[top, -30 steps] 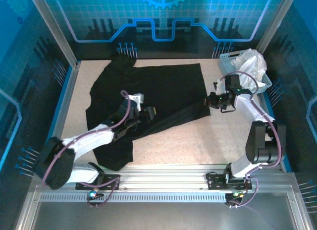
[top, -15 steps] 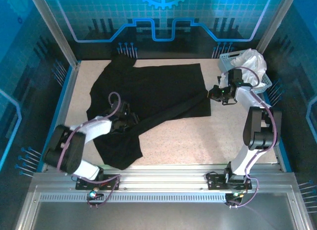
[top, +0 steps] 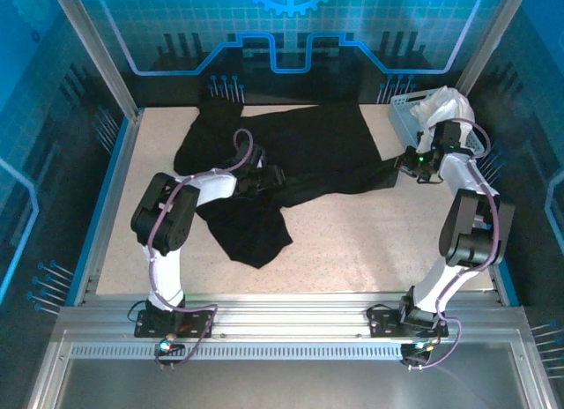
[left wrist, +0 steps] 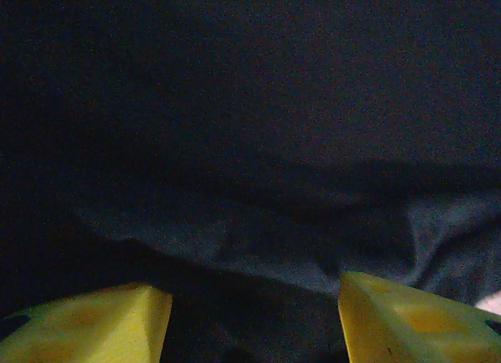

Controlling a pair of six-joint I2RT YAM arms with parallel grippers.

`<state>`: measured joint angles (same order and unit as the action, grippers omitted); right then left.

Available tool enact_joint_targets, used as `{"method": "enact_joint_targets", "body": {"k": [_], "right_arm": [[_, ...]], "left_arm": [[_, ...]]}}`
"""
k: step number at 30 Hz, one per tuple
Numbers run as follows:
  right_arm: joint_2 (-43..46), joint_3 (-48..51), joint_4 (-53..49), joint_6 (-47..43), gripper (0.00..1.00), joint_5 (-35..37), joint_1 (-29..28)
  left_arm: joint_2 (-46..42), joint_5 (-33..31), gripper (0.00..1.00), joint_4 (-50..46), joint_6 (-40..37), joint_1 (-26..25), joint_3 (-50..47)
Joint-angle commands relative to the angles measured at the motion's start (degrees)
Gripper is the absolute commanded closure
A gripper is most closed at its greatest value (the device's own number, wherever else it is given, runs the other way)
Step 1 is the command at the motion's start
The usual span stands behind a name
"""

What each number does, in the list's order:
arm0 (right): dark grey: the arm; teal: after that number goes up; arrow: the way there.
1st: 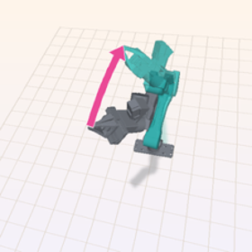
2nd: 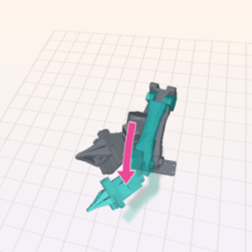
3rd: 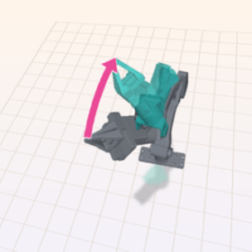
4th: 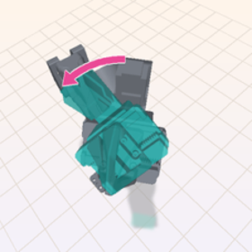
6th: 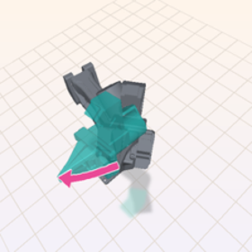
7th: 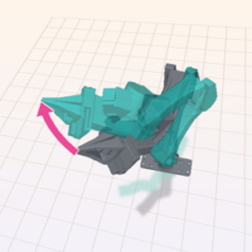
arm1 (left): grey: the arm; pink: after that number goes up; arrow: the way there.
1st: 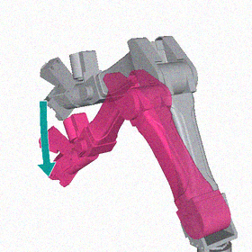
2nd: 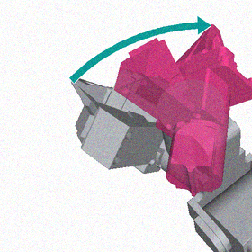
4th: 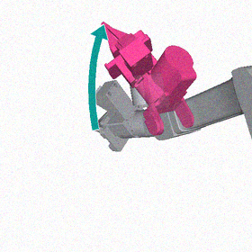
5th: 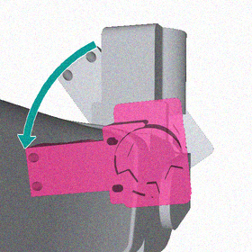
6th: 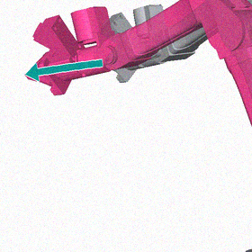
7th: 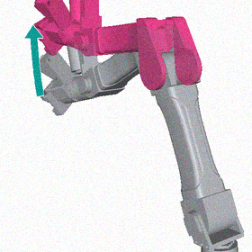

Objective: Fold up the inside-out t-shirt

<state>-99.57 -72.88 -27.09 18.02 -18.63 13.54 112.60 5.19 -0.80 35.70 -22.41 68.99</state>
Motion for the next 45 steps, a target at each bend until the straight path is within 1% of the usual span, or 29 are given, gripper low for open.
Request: {"method": "enact_joint_targets", "body": {"k": [1,3,5,7,9,12,15,17,19,22,26,29,31,34,37,41,45], "right_arm": [[4.7,1.5,-0.6,-0.1,1.0,1.0,-1.2],[5.7,2.6,-0.6,-0.4,1.0,1.3,-2.2],[6.1,3.2,-0.8,-0.8,1.0,1.5,-3.2],[6.1,3.5,-1.0,-1.2,1.0,1.9,-4.3],[5.8,3.6,-1.2,-1.4,1.0,2.1,-5.1],[5.5,3.6,-1.2,-1.7,1.0,2.3,-6.4],[4.7,3.1,-1.2,-1.8,1.0,2.0,-7.4],[4.4,2.8,-1.1,-1.8,1.0,1.9,-7.8],[4.4,2.7,-1.0,-1.9,1.0,1.7,-7.9],[4.4,2.8,-1.0,-2.1,1.0,1.4,-7.9],[4.8,3.3,-1.1,-2.4,1.0,1.3,-7.8],[4.6,3.5,-0.8,-2.3,1.0,0.8,-7.8],[4.3,3.5,-0.6,-2.3,1.0,0.3,-7.8],[4.3,3.5,-0.7,-2.4,1.0,0.3,-7.7],[4.1,3.4,-0.6,-2.4,1.0,0.2,-7.8],[3.9,3.3,-0.6,-2.4,1.0,-0.1,-7.7],[3.8,3.6,-0.5,-2.4,1.0,-0.1,-7.8]], "left_arm": [[-7.1,-2.5,0.4,-2.8,-4.2,-0.2,-2.6],[-13.6,-4.5,0.39,-3.4,-5.6,-1.0,-7.9],[-20.7,-7.2,0.38,-5.0,-6.7,-3.1,-15.0],[-27.6,-12.0,0.38,-8.9,-7.1,-6.8,-21.4],[-33.4,-16.6,0.38,-14.3,-5.6,-11.1,-26.2],[-39.5,-19.9,0.37,-22.4,-0.8,-17.7,-30.8],[-41.2,-21.1,0.35,-29.2,3.4,-24.2,-32.5],[-40.8,-21.6,0.31,-31.0,4.5,-27.8,-32.7],[-38.8,-22.3,0.25,-31.3,3.7,-30.3,-31.8],[-34.0,-24.8,0.23,-32.8,1.2,-32.3,-28.8],[-28.9,-25.8,0.22,-34.0,-1.5,-32.8,-26.6],[-27.5,-29.0,0.25,-34.1,-1.8,-32.8,-26.1],[-27.4,-30.6,0.3,-33.0,-2.4,-32.5,-25.9],[-27.9,-32.8,0.41,-32.8,-3.8,-31.3,-25.1],[-28.9,-32.5,0.51,-30.8,-6.1,-28.4,-25.2],[-28.5,-31.3,0.59,-28.7,-9.6,-23.3,-24.6],[-27.5,-28.2,0.68,-25.7,-12.5,-19.0,-23.2]]}}
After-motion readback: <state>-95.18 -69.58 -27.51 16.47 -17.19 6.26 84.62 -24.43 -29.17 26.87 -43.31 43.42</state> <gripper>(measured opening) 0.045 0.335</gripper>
